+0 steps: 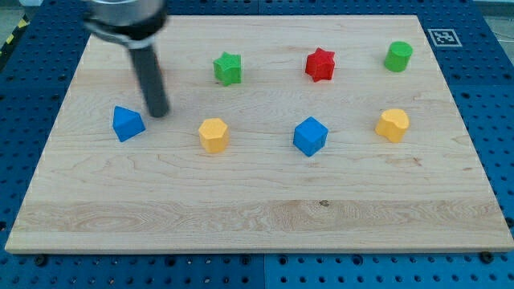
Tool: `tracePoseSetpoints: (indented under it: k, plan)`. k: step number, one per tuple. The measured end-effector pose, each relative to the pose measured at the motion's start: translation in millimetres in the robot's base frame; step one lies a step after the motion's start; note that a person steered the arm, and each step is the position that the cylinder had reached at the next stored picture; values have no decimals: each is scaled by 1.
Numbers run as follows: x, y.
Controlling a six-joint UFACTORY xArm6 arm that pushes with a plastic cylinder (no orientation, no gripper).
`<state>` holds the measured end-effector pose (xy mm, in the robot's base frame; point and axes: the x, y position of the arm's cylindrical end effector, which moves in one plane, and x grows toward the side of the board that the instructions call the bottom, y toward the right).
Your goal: Slide the red circle into the left side of the green star
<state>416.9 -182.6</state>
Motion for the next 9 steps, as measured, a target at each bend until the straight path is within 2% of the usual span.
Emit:
tracePoseSetpoints:
  k: [1,2,3,4,5,6,7,9]
  plan:
    - [-33,-63]
    - [-78,-99]
    - [-112,-90]
    - [-128,-42]
    - [-129,-12]
    - [-126,-51]
    - [-109,-63]
    - [-101,51]
